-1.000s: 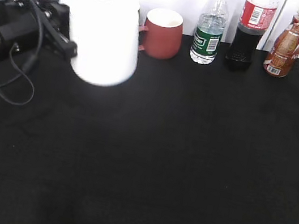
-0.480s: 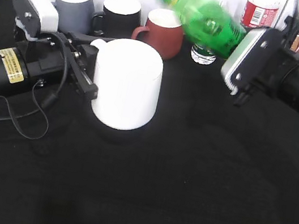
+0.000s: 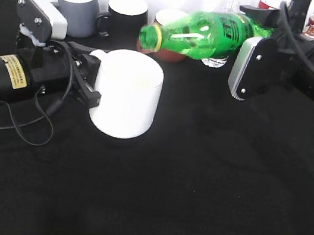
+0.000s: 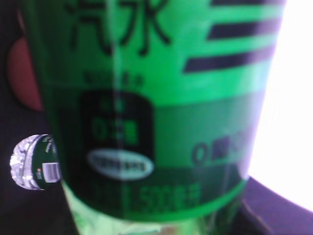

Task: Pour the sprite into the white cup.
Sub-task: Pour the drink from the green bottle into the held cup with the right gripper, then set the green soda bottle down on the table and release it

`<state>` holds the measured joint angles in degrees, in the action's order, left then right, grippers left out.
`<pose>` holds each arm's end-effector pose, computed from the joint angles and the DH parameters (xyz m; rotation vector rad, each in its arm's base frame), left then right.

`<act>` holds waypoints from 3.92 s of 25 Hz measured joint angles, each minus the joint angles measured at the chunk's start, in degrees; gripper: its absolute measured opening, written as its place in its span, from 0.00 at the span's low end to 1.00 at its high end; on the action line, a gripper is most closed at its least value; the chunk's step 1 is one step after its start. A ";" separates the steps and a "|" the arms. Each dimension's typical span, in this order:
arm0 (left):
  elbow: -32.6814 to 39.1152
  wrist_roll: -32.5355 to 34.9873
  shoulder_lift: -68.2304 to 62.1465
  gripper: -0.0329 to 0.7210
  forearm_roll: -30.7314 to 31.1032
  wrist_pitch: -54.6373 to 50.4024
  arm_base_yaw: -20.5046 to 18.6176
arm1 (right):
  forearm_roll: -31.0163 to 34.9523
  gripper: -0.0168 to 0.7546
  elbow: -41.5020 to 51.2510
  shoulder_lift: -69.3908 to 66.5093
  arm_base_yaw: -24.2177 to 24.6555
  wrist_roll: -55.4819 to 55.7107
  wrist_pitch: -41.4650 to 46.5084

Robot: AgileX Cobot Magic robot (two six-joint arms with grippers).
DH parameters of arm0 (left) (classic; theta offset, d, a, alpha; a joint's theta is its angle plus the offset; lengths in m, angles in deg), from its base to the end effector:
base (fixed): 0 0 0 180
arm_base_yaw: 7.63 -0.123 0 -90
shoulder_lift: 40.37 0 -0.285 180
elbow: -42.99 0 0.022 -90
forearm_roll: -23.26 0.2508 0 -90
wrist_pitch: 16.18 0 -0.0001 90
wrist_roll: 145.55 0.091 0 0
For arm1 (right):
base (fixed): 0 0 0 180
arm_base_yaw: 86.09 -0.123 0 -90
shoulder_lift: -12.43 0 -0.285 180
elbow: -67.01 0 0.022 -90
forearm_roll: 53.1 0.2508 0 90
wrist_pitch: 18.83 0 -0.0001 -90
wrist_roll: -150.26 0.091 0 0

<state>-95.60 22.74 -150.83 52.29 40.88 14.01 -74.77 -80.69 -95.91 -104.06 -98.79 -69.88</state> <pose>0.2833 -0.1522 0.1670 0.7007 1.5909 -0.5726 0.3276 0.1337 0.2109 -1.3977 0.8521 -0.6468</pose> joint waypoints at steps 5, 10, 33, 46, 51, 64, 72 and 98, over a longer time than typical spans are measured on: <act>0.00 0.00 0.00 0.14 0.00 -0.46 0.00 | -0.45 0.53 -0.77 0.00 0.00 -2.37 0.00; 0.00 0.00 0.00 0.14 0.11 -0.40 0.00 | -0.09 0.52 -1.01 0.00 0.00 -3.76 0.60; 0.00 0.22 -0.06 0.14 2.15 1.40 0.00 | 1.37 0.52 -1.01 0.02 0.00 -9.94 1.89; 0.00 0.42 -0.10 0.14 2.17 0.95 0.00 | 1.38 0.52 -1.03 0.20 0.00 -6.81 2.18; 0.00 0.47 -0.17 0.14 1.64 1.00 0.00 | 1.43 0.52 -0.58 -0.16 0.00 6.82 2.18; 0.11 10.98 -0.23 0.14 -29.75 7.81 -12.86 | 12.72 0.52 -0.58 -0.16 0.00 72.49 -5.96; -7.89 11.19 -4.67 0.14 -30.20 5.30 -30.08 | 22.83 0.52 -0.58 -0.16 0.00 72.45 -5.96; -48.09 7.08 -35.56 0.24 -27.62 -6.45 -28.15 | 24.83 0.52 -0.58 -0.61 0.00 70.40 -2.75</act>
<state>-143.69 29.82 -186.40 24.67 34.43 -14.14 -49.93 -81.27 -96.52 -104.06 -28.38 -72.64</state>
